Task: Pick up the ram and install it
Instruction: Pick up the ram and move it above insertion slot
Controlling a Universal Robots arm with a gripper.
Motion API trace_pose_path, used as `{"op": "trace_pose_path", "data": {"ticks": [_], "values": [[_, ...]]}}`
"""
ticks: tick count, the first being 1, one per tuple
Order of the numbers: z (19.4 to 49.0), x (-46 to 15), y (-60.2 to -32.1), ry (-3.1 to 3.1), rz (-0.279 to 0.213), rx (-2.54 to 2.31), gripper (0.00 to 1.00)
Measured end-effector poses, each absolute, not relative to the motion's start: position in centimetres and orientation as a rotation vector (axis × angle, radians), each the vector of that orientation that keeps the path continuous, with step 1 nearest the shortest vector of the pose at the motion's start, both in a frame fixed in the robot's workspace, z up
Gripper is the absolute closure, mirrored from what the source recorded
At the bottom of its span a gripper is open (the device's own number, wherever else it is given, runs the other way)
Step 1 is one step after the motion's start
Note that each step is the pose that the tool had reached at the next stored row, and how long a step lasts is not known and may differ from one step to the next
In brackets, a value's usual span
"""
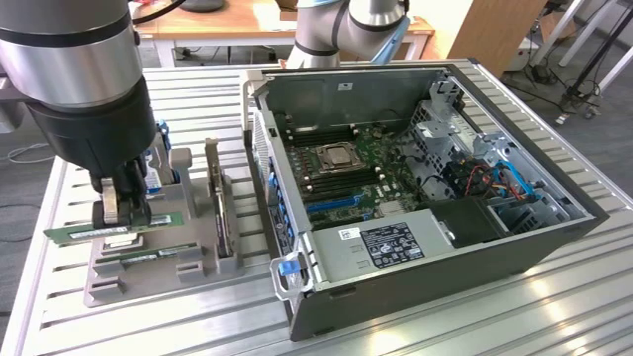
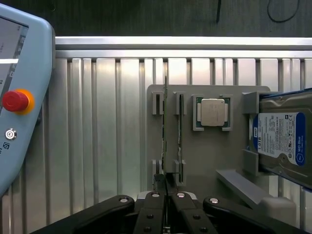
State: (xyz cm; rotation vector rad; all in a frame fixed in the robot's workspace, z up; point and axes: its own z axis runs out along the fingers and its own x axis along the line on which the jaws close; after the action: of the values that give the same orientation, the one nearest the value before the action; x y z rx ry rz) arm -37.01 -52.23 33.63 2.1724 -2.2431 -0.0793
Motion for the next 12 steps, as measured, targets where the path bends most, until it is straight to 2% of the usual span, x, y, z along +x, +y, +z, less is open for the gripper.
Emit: {"op": "trace_pose_path", "data": {"ticks": [12], "values": [[35.7,-37.0,-52.2,-2.243,-0.079,2.172,0.88]]}}
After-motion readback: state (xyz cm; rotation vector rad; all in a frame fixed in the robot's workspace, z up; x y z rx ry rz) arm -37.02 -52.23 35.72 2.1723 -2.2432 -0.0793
